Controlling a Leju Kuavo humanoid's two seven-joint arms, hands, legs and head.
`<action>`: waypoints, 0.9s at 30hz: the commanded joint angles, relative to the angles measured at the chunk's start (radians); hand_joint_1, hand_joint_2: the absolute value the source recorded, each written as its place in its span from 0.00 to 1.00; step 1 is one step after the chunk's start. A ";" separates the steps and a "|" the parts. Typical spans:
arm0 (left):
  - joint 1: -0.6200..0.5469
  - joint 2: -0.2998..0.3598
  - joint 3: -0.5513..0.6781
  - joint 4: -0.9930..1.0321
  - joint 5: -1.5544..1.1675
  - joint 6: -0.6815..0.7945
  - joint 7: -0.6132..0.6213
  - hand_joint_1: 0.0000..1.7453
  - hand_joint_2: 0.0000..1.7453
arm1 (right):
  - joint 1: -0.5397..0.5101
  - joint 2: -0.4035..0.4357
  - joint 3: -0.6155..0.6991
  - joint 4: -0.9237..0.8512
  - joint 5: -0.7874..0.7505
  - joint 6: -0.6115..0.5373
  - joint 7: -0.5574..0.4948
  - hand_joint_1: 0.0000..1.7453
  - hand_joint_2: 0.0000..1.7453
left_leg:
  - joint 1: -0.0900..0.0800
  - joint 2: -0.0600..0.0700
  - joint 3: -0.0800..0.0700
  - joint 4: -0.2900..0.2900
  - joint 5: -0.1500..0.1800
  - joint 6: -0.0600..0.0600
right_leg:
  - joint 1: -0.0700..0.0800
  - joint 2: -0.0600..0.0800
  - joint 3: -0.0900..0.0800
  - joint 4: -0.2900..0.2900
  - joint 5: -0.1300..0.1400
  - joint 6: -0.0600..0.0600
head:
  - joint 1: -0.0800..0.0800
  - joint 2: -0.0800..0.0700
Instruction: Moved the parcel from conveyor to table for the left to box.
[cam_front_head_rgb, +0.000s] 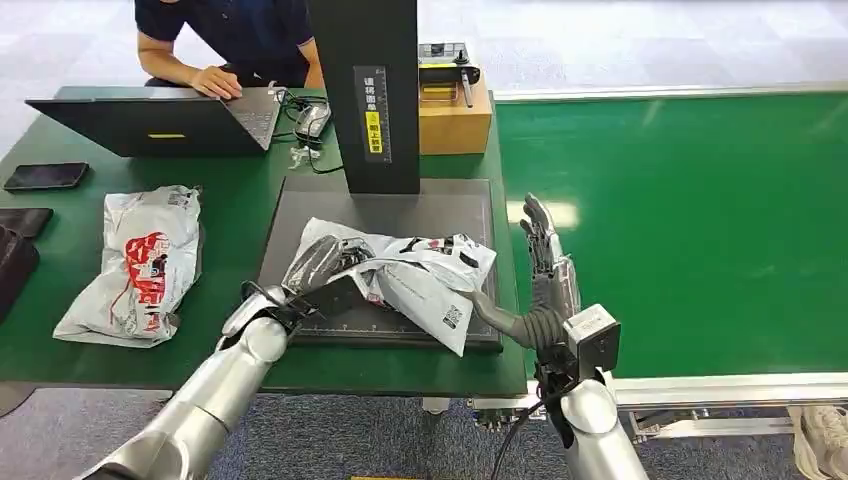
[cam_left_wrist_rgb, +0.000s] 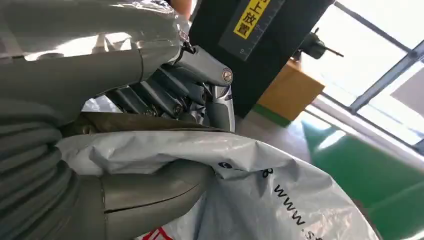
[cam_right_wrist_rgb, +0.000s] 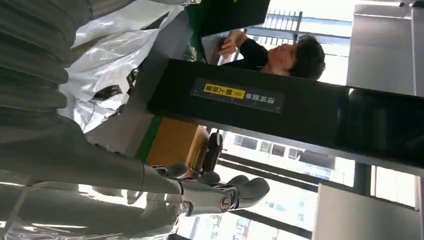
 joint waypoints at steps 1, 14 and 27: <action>0.023 0.016 0.096 -0.141 0.186 -0.151 -0.079 1.00 1.00 | -0.020 -0.007 0.031 0.056 -0.009 -0.013 -0.001 0.00 1.00 | 0.001 0.001 0.003 0.000 -0.001 -0.003 | 0.000 0.002 0.003 -0.001 -0.001 0.002 | 0.000 0.000; 0.080 0.016 0.177 -0.277 0.540 -0.427 -0.117 1.00 1.00 | 0.016 -0.010 0.043 0.033 -0.001 -0.037 -0.003 0.00 1.00 | 0.001 0.000 0.002 -0.001 -0.001 -0.002 | 0.001 0.001 0.002 -0.001 0.000 0.001 | 0.000 0.000; 0.121 -0.011 0.317 -0.348 0.900 -0.421 0.028 1.00 1.00 | 0.067 -0.005 0.037 0.007 0.027 -0.054 -0.006 0.00 1.00 | 0.001 -0.001 0.002 0.000 -0.001 -0.003 | 0.000 0.000 0.002 -0.001 -0.001 0.001 | 0.000 0.000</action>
